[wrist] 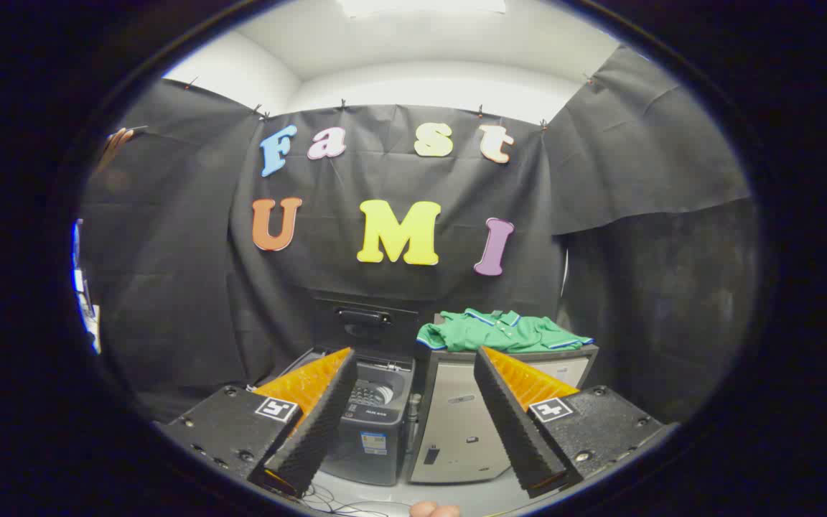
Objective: Put the clothes into the washing machine and then close the washing machine lid.
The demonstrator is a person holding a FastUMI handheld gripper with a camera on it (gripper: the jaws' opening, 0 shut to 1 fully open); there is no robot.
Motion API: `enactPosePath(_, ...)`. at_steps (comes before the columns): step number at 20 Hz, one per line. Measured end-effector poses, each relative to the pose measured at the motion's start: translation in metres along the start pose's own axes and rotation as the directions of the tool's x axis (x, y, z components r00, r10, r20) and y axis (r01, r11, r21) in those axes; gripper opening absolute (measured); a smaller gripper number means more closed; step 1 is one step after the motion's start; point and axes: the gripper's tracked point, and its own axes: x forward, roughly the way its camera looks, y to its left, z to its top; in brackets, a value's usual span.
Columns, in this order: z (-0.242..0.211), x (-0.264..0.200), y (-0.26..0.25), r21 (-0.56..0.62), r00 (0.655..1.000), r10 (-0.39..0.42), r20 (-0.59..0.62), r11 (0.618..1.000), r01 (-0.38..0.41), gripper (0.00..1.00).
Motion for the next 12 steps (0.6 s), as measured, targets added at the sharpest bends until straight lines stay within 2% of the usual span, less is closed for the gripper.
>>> enactPosePath(12, -0.0001, 0.0001, -0.0004, 0.022, 1.000, 0.000, -0.012, 1.000, 0.000, 1.00)
